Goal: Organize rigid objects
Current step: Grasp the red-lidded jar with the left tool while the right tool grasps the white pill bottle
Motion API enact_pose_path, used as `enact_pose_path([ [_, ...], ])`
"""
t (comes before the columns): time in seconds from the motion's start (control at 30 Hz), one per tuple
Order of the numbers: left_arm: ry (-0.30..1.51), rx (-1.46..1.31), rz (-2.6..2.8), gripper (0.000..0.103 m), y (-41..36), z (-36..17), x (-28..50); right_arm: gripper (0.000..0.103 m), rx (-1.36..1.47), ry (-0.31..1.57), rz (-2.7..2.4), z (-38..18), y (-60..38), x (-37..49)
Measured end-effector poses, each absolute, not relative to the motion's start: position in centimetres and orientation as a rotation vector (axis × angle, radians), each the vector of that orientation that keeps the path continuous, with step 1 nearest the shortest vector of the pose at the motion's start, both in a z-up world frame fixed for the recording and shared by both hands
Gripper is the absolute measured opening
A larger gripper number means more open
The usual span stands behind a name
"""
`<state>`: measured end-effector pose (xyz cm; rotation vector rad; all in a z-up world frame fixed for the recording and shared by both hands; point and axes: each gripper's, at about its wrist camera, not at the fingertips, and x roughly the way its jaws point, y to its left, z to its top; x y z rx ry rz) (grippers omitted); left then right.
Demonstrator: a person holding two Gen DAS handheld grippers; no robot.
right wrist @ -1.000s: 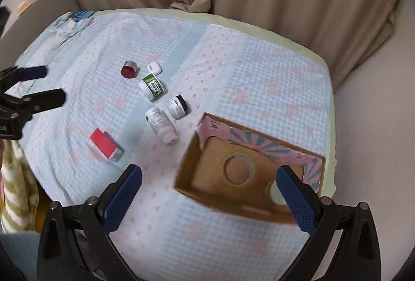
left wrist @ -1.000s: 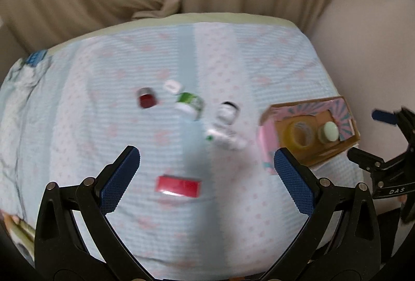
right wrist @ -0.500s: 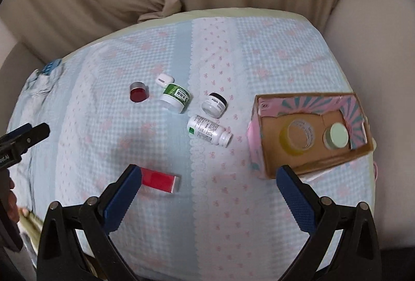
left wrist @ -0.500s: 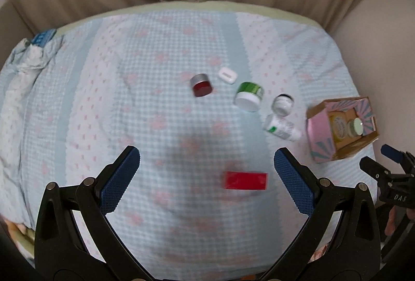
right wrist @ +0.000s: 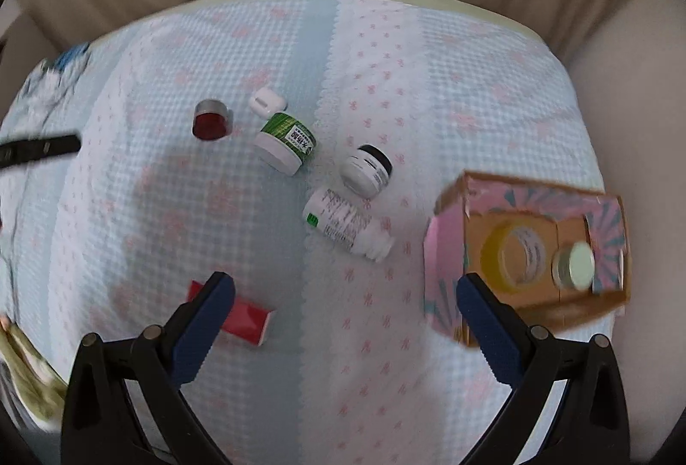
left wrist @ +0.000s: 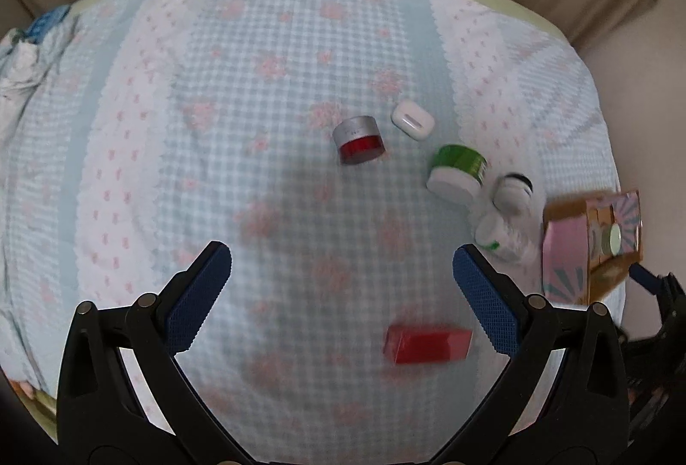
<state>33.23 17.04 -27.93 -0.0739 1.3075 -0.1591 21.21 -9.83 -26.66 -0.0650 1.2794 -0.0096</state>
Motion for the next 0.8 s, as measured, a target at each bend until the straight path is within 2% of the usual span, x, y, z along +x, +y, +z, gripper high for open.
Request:
enact_pose_path([
  [0.27,1.406,-0.142,-0.113,0.103,15.6,-35.2,41.5,0.103,-0.395,1.339,0.182,-33.7,-8.1,25.4],
  [0.33,1.43,-0.161,-0.105,0.102,15.1,-37.0,43.1,0.094,-0.463,1.373,0.241,-36.1,-7.8,26.2],
  [0.4,1.458,-0.176,-0.094,0.101,14.6,-39.1,44.9,0.09,-0.52,1.414,0.29,-38.4,-7.5,27.0],
  [0.5,1.499,-0.184,-0.077,0.097,13.9,-41.7,46.6,0.086,-0.576,1.449,0.363,-40.7,-7.2,27.6],
  [0.67,1.544,-0.167,-0.051,0.096,12.8,-44.4,47.8,0.082,-0.652,1.48,0.459,-43.2,-6.6,27.6],
  [0.8,1.577,-0.167,-0.041,0.083,12.3,-46.3,47.9,0.078,-0.708,1.499,0.493,-44.6,-6.4,27.4],
])
